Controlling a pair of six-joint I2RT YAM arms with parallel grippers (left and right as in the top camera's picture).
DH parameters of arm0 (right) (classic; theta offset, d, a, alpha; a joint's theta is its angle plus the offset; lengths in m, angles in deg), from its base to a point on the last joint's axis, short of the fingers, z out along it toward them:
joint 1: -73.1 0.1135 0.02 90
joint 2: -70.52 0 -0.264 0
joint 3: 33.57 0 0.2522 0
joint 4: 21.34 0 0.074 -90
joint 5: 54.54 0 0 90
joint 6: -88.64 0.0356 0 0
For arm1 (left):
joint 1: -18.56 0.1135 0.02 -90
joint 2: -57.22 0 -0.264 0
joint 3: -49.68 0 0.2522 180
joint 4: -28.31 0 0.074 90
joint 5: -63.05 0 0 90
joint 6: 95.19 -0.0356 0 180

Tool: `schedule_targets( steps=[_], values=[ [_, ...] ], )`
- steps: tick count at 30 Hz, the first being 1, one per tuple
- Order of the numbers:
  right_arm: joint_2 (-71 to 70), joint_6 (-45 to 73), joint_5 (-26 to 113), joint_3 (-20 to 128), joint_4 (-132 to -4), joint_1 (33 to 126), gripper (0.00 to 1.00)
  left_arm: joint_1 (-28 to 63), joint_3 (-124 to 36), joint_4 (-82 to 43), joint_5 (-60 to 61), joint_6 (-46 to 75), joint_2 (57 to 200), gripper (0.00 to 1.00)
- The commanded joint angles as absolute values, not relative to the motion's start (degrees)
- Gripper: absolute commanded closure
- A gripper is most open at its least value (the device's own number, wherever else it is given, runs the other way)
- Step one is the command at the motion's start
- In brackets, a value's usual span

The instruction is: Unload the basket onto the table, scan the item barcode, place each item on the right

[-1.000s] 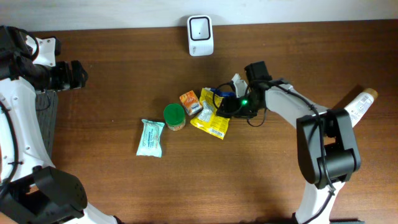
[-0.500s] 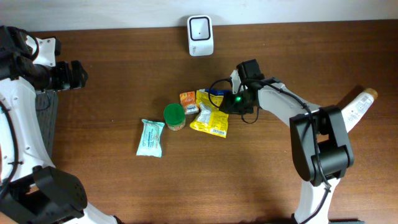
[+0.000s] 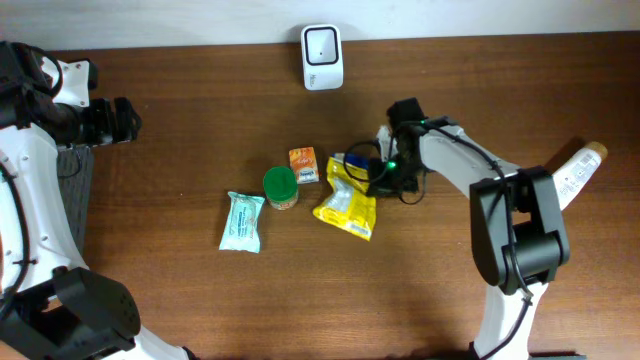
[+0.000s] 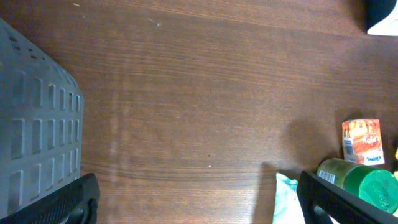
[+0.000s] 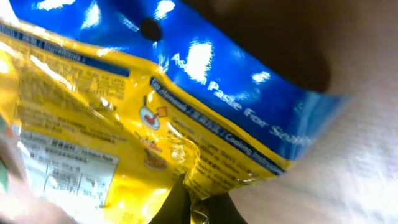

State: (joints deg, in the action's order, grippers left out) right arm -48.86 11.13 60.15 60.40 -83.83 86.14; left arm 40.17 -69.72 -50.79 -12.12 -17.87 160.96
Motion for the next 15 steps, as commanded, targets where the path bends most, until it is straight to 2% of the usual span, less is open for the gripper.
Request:
schedule_targets(
  steps=[1,8,12,15],
  values=[
    [-41.4,7.8,68.7,61.2,-85.8,82.9,0.96,40.1,-70.2,-50.7,-11.3,-18.8,161.5,0.01],
    [-32.1,7.8,82.1,61.2,-88.0,77.4,0.96,40.1,-70.2,-50.7,-11.3,-18.8,161.5,0.01],
    [-32.2,10.5,70.0,60.5,-88.9,77.5,0.96,40.1,-70.2,-50.7,-11.3,-18.8,161.5,0.01],
    [-33.5,11.8,67.2,59.6,-88.9,78.4,0.86,40.1,-70.2,-50.7,-11.3,-18.8,161.5,0.01]
  ],
)
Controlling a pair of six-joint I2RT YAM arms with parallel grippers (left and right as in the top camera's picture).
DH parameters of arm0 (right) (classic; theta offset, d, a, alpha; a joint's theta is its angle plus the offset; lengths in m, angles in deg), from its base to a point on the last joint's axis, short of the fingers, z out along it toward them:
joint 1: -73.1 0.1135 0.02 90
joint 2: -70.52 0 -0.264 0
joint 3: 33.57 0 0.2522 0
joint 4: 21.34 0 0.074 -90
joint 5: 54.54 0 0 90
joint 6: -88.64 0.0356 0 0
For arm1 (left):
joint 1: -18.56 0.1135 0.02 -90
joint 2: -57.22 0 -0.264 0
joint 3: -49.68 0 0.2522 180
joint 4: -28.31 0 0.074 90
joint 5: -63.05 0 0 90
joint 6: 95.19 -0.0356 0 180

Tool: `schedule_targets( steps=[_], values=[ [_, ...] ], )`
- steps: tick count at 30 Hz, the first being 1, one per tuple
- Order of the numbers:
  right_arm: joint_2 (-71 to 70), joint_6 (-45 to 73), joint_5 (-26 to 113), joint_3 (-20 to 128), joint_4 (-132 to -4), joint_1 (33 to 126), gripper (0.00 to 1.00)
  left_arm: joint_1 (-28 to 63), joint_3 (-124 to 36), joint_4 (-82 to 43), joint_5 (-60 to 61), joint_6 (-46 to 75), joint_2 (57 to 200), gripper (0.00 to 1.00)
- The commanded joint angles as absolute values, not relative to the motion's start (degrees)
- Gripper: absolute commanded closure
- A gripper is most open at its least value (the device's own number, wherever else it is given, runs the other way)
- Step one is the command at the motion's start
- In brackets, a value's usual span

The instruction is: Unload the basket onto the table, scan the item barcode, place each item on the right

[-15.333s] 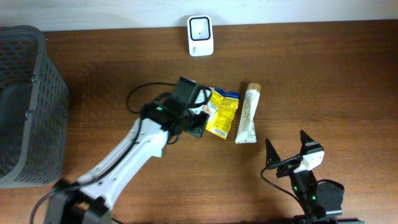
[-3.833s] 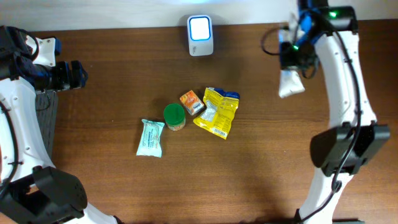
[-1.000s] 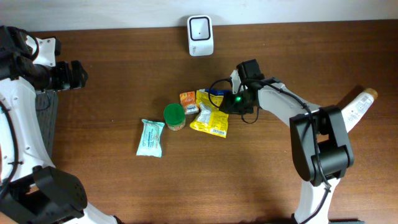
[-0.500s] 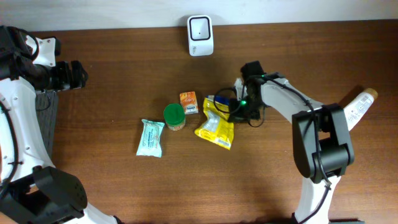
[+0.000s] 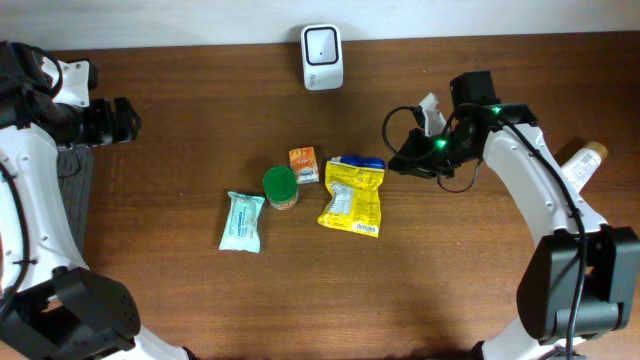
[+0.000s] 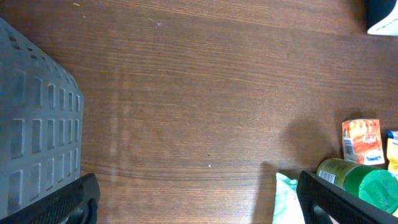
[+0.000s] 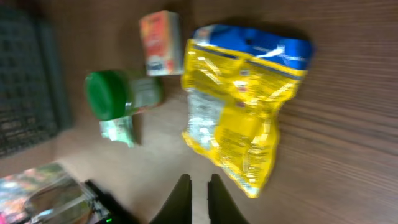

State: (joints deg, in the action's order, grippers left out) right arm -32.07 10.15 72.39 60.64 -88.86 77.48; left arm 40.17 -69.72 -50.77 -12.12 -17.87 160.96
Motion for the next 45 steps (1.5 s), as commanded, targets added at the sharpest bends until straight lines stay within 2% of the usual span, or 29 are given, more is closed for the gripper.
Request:
schedule_targets(
  steps=[1,32,34,38,45],
  values=[
    [-34.2,11.8,66.6,59.5,-88.9,78.9,0.84,40.1,-70.2,-50.7,-11.3,-18.8,161.5,0.01],
    [-35.0,11.1,61.3,59.5,-88.7,80.8,0.83,40.1,-70.2,-50.7,-11.3,-18.8,161.5,0.01],
    [-35.0,11.1,61.0,59.5,-88.4,80.8,0.81,40.1,-70.2,-50.7,-11.3,-18.8,161.5,0.01],
    [-35.0,11.1,60.2,59.5,-88.0,80.7,0.70,40.1,-70.2,-50.7,-11.3,-18.8,161.5,0.01],
    [-35.0,11.1,60.3,59.5,-88.2,80.8,0.68,40.1,-70.2,-50.7,-11.3,-18.8,161.5,0.01]
  ],
)
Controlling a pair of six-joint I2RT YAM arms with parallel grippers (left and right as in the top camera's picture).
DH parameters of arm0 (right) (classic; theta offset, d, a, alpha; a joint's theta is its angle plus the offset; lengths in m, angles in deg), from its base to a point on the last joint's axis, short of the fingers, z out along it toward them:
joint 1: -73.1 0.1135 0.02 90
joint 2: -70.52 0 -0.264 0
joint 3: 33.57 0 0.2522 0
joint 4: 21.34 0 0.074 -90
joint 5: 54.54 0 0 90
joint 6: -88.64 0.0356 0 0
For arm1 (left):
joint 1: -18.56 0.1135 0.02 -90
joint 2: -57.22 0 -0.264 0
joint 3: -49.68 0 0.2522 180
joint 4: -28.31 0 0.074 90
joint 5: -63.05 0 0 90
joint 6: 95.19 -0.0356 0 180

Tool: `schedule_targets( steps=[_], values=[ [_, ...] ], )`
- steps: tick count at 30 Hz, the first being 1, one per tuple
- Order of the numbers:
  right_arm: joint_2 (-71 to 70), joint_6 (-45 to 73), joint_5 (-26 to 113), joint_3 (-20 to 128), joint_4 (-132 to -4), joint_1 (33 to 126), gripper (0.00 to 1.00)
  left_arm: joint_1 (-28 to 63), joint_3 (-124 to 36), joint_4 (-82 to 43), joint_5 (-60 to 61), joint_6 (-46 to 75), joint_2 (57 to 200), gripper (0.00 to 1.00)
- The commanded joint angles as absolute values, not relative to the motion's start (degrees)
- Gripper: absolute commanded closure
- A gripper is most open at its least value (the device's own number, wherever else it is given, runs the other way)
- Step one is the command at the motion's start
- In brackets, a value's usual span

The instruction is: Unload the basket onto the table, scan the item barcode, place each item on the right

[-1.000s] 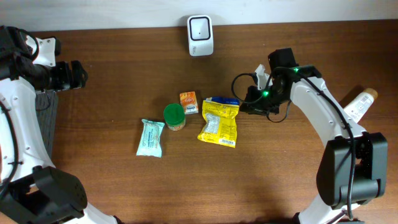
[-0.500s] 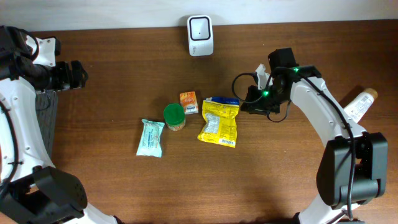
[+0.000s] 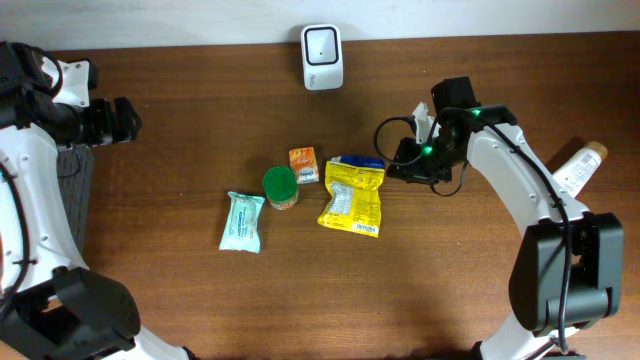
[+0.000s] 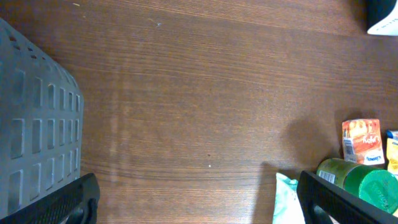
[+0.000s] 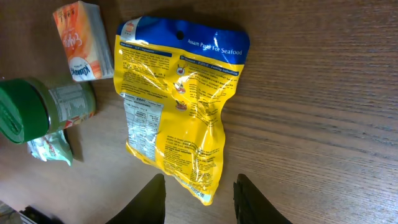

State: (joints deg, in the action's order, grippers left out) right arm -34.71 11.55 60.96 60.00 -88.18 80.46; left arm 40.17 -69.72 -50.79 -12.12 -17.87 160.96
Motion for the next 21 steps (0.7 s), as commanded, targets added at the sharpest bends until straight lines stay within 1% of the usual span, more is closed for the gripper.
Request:
schedule_targets(
  steps=[1,3,4,5,8,11,14,17,18,19,20,21],
  values=[
    [-35.0,11.1,60.3,59.5,-88.4,80.8,0.68,40.1,-70.2,-50.7,-11.3,-18.8,161.5,0.01],
    [-35.0,11.1,60.3,59.5,-89.1,80.8,0.67,40.1,-70.2,-50.7,-11.3,-18.8,161.5,0.01],
    [-35.0,10.5,60.3,59.5,-89.8,80.8,0.64,40.1,-70.2,-50.7,-11.3,-18.8,161.5,0.01],
    [-35.0,9.6,60.3,59.5,-90.4,80.8,0.64,40.1,-70.2,-50.7,-11.3,-18.8,161.5,0.01],
    [-35.0,7.9,60.2,59.5,-91.1,80.7,0.64,40.1,-70.2,-50.5,-9.4,-17.2,161.5,0.01],
    [-35.0,7.9,60.3,59.5,-90.6,80.7,0.63,40.1,-70.2,-50.8,-1.6,-13.0,161.5,0.01],
    [-35.0,7.9,60.3,59.5,-90.4,80.5,0.63,39.5,-69.9,-50.7,10.2,-16.1,161.6,0.01],
    [-35.0,7.9,60.3,59.5,-90.5,79.9,0.63,36.3,-69.8,-50.9,15.9,-16.0,162.6,0.01],
    [-35.0,7.9,60.5,59.5,-90.5,79.4,0.63,34.2,-69.8,-51.0,15.8,-16.0,163.2,0.28],
    [-35.0,7.9,60.7,59.5,-90.5,79.3,0.63,32.4,-69.8,-51.0,15.2,-16.0,163.6,0.63],
    [-35.0,7.9,60.7,59.5,-90.7,78.7,0.63,29.8,-69.8,-51.0,14.3,-15.9,164.0,1.00],
    [-35.0,7.9,60.8,59.5,-90.8,78.4,0.64,27.7,-69.8,-51.0,13.3,-15.0,164.2,1.00]
  ],
)
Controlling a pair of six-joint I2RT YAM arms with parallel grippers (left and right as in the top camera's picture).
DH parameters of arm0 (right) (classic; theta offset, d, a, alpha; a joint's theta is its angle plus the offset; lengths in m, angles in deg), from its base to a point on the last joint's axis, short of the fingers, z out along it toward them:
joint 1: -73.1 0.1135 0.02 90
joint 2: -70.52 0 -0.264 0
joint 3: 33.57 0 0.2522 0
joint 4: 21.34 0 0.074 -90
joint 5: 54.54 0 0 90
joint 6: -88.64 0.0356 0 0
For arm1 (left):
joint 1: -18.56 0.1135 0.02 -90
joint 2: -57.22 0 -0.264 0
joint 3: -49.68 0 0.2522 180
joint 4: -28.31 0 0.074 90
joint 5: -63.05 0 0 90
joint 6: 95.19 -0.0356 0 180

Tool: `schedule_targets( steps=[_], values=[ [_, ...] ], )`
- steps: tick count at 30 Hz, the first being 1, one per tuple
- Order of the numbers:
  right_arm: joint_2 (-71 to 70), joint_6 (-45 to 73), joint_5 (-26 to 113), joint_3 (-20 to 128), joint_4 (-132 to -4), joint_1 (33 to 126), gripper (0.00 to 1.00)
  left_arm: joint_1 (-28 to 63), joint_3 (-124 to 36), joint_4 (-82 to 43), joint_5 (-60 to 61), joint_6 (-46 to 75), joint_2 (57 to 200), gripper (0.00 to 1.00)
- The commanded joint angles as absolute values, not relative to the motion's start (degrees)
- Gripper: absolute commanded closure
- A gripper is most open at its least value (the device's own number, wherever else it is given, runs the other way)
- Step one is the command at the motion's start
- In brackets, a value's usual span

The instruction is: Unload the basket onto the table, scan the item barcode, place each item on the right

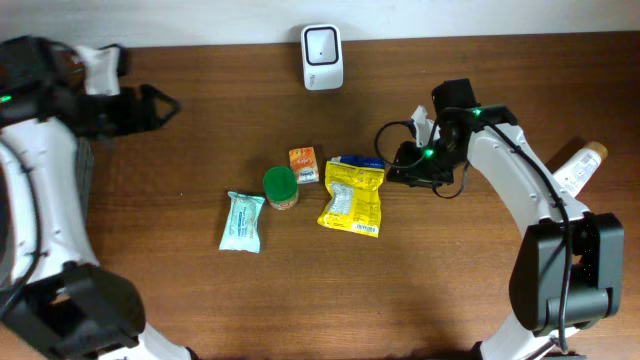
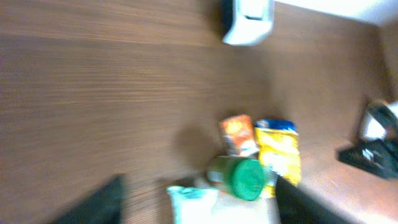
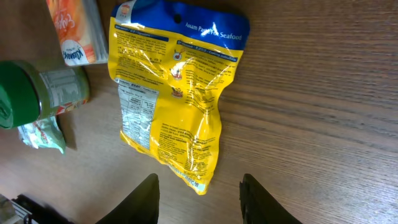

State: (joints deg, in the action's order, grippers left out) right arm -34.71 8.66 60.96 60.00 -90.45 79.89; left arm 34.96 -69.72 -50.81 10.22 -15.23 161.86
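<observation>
A yellow pouch with a blue top (image 1: 352, 195) lies flat on the table, printed back up, and fills the right wrist view (image 3: 171, 93). My right gripper (image 1: 393, 171) hovers just right of it, open (image 3: 200, 202), with nothing between its fingers. The white scanner (image 1: 322, 43) stands at the far edge. My left gripper (image 1: 165, 103) is over the far left of the table, open and empty. Its view is blurred and shows the scanner (image 2: 247, 18) and the pouch (image 2: 278, 155).
Left of the pouch stand a green-lidded jar (image 1: 280, 186) and a small orange box (image 1: 303, 164). A pale teal packet (image 1: 242, 221) lies nearer the front. A bottle (image 1: 575, 172) lies at the right edge and a grey basket (image 1: 75, 160) at the left edge.
My left arm has moved right from the left edge, and its view now takes in the scanner and the items. My right gripper has barely shifted and stands a little wider open.
My right gripper was first down close on the pouch, which lay askew. Then it was off to the right, fingers nearly together, with the pouch lying straight, blue end away. Then it was back beside the pouch and open, where it stays; the left arm has moved.
</observation>
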Motion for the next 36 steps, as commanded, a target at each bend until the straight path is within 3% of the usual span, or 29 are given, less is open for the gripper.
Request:
schedule_targets(
  steps=[1,6,13,23,36],
  values=[
    [-35.0,7.8,61.0,59.5,-91.1,77.7,0.64,25.4,-69.8,-50.9,11.5,-13.6,164.2,1.00],
    [-35.0,1.8,70.6,59.5,-92.0,71.4,0.74,9.2,-69.8,-50.5,-0.6,-4.3,164.4,1.00],
    [-35.0,-0.6,74.3,59.4,-93.2,68.6,0.76,-3.9,-68.7,-48.5,-1.5,3.5,174.6,1.00],
    [-35.0,-0.5,74.3,54.7,-89.9,68.5,0.76,-5.5,-68.4,-43.2,7.7,3.1,191.1,1.00],
    [-35.0,-0.5,74.3,52.0,-87.3,68.5,0.75,-4.7,-70.9,-42.7,8.8,0.7,189.9,1.00]
  ],
)
